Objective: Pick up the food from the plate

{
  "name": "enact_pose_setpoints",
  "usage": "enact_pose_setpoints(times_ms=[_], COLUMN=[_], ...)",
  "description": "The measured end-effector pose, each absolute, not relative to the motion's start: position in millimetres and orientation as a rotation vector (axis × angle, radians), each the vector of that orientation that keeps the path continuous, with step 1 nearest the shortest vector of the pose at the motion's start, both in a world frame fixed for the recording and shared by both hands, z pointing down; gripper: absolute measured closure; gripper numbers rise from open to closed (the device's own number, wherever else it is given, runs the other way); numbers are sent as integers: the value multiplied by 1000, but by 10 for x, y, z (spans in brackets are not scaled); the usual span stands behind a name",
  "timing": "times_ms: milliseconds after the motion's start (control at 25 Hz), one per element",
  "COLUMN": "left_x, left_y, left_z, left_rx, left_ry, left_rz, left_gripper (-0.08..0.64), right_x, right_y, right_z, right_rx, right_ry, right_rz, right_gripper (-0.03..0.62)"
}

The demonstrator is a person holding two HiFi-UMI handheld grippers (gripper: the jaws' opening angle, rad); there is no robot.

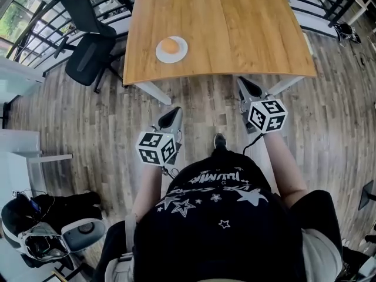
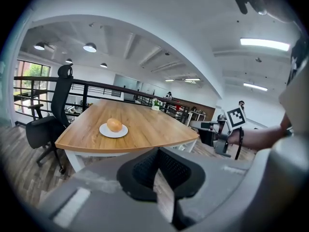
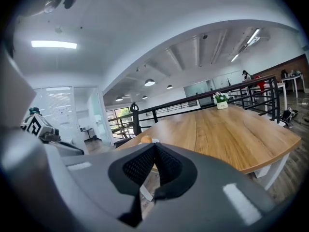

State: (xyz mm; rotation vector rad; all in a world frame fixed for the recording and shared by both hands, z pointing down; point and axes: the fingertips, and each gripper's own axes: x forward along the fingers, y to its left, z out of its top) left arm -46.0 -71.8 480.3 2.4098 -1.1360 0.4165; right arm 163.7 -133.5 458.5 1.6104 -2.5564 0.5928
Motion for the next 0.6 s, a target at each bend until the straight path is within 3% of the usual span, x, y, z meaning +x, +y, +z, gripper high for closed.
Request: enact_pose_setpoints(times_ms=[600], left_x=[-416], left_y=[-1605], left_z=[4749], left_rx=[2278], left_ry=[-1362], left_rz=[355], left_gripper=[560], right_x=[1641], right_y=[-2436], right_z=[4641], right_rx=[1397], right_ry=[-2634], right_rz=[568], right_gripper=[589])
